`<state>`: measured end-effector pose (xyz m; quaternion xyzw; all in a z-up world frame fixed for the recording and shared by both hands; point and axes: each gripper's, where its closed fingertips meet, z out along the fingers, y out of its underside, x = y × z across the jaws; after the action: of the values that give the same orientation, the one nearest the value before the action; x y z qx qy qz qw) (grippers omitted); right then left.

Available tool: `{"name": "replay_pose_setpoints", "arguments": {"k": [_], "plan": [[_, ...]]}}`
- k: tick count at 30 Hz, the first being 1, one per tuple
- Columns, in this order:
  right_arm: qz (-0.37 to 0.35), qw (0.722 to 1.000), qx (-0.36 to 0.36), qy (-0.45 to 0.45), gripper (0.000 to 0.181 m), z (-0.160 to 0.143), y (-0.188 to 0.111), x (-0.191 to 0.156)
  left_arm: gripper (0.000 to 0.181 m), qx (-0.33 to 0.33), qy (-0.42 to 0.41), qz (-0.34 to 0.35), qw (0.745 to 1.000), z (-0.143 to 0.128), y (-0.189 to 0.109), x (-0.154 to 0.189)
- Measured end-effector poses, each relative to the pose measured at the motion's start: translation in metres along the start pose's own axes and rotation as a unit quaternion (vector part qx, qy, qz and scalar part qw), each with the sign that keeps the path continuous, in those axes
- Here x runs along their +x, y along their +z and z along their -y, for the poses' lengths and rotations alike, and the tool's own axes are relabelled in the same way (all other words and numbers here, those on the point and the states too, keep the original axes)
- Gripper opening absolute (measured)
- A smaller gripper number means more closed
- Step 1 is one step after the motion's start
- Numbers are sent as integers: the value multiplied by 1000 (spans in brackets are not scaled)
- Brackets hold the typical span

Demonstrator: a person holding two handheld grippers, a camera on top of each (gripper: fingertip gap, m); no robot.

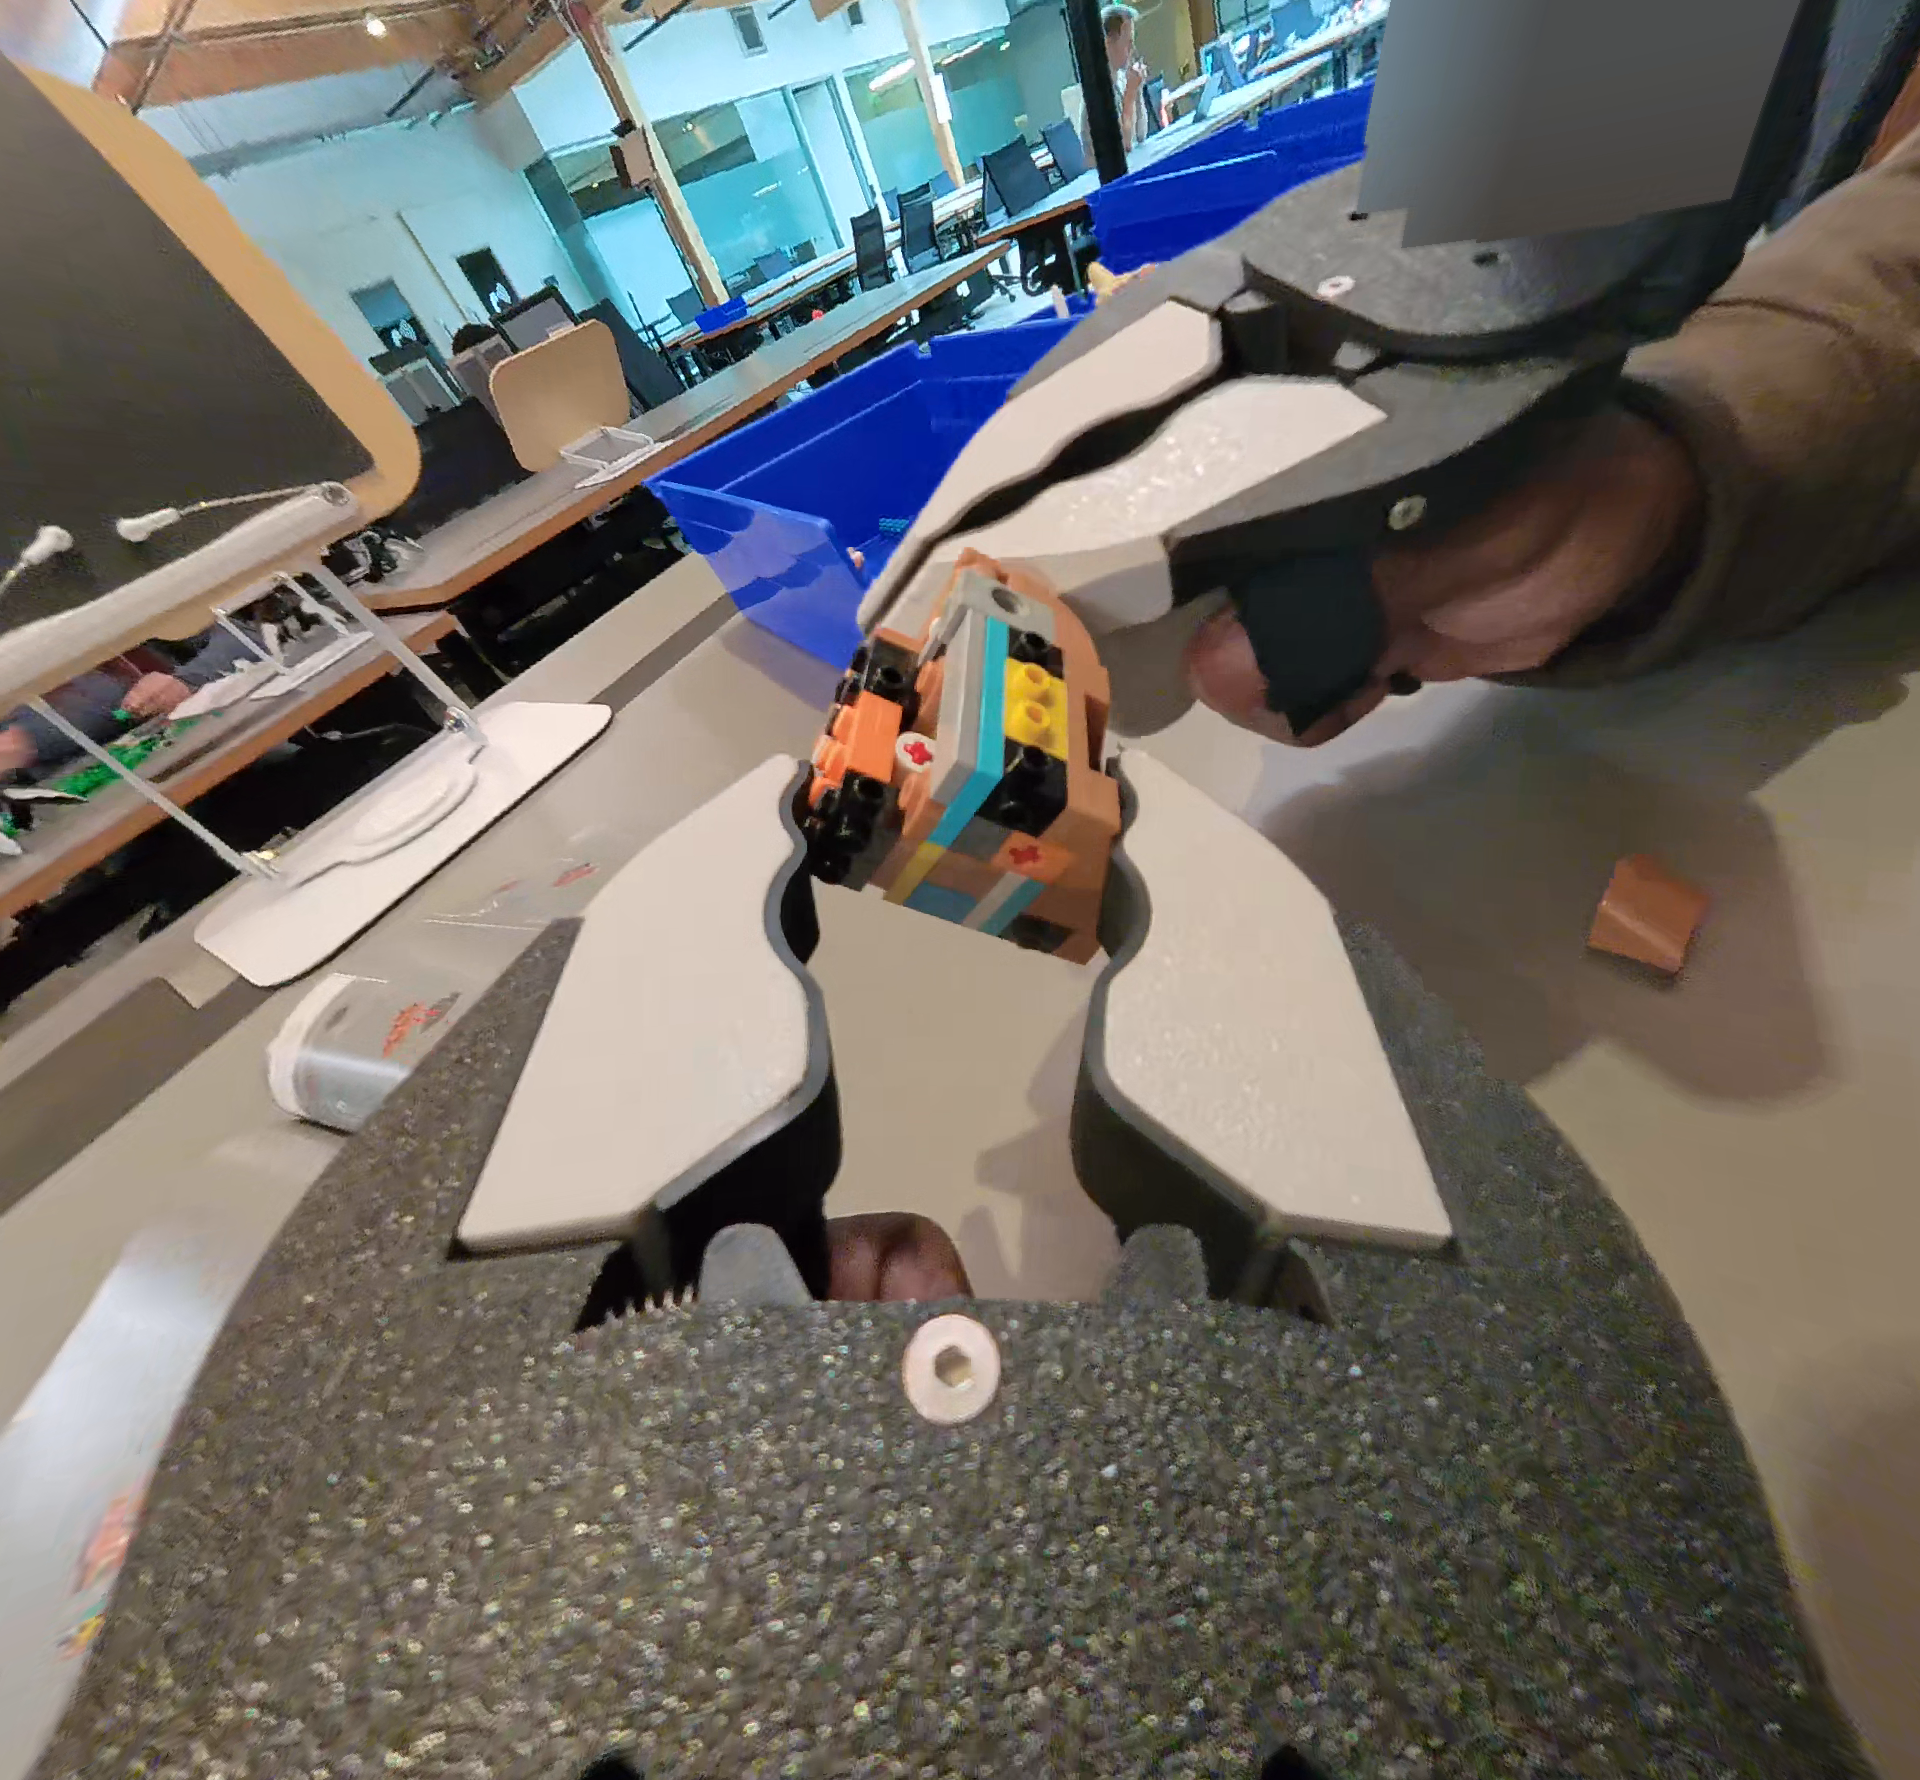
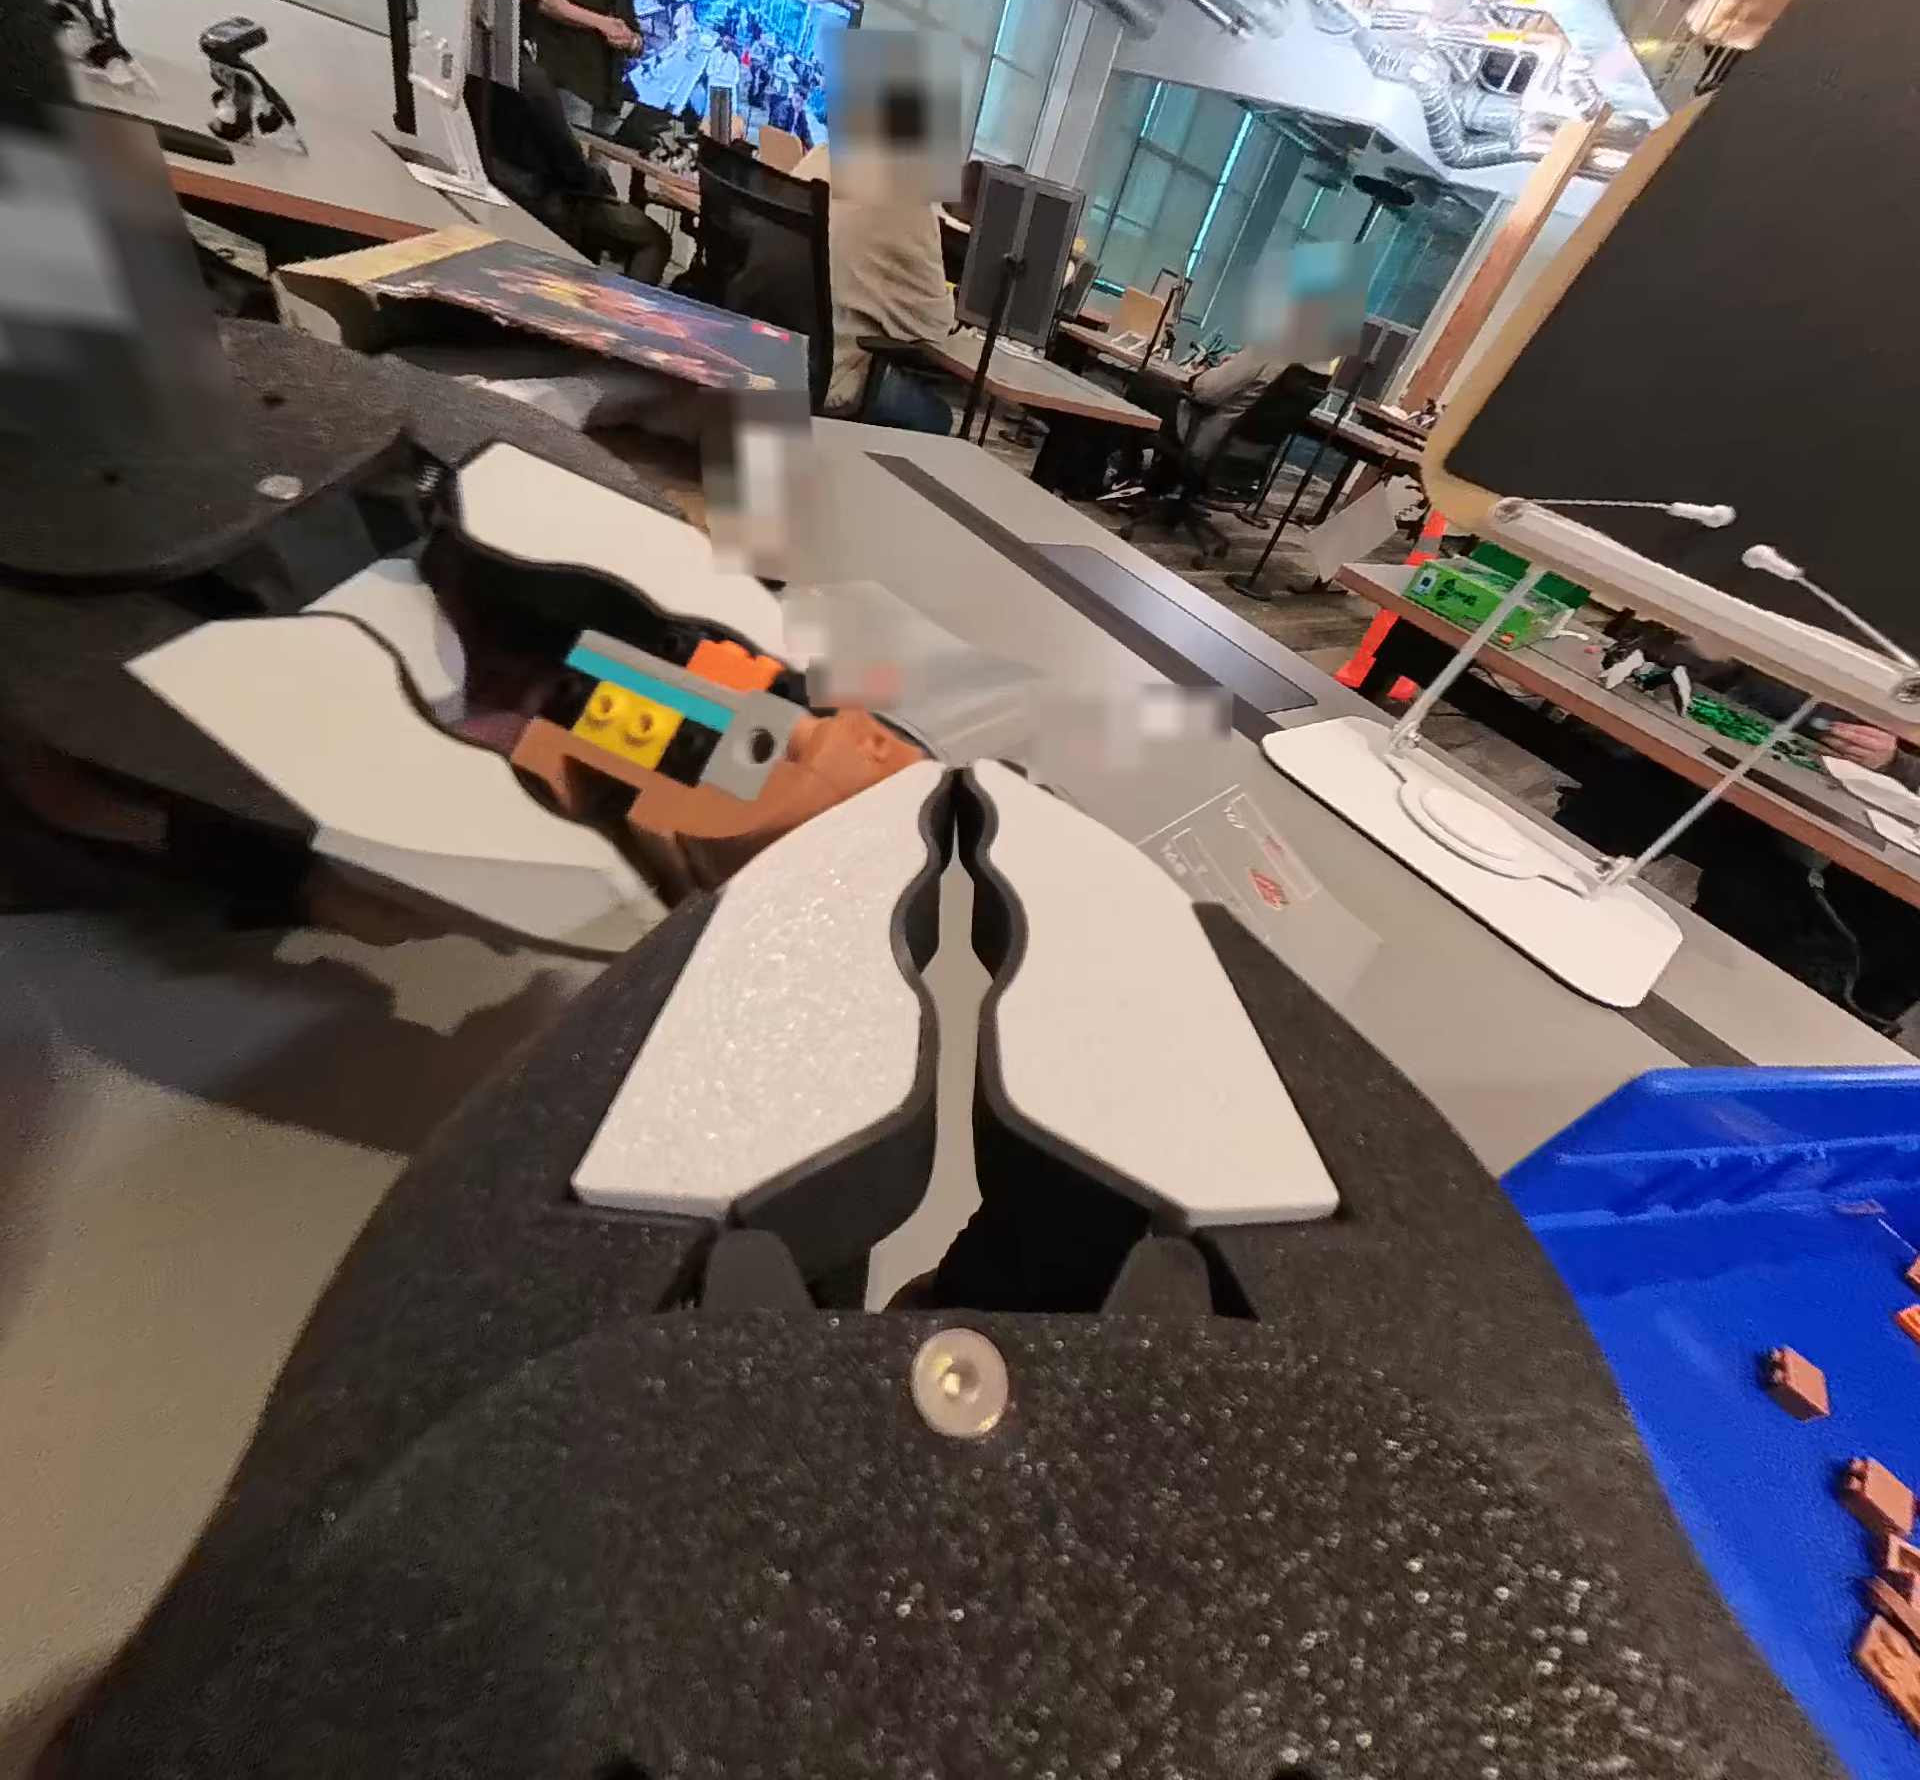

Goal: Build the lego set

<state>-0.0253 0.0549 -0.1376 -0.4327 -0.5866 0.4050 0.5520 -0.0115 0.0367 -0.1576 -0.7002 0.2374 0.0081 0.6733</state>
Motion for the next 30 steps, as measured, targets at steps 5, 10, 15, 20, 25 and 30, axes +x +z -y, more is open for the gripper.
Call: {"name": "replay_pose_setpoints", "arguments": {"k": [5,10,15,20,25,30], "plan": [[10,999,-2,53,0,-4,0,-2,52,-2,1,1,1000,-1,0,1],[19,997,-2,71,0,-5,0,-4,52,-1,3,0,1000,-1,0,1],[22,996,4,81,0,-4,1,-4,52,8,-6,0,1000,2,-1,0],[30,997,-7,65,0,-4,5,-1,53,5,-26,0,1000,0,1,-4],[22,995,-13,96,11,-1,-1,21,53,26,-114,-1,993,1,-4,-13],[90,984,-93,123,13,-33,-29,4,53,159,-290,-54,942,24,-30,-26]]}}
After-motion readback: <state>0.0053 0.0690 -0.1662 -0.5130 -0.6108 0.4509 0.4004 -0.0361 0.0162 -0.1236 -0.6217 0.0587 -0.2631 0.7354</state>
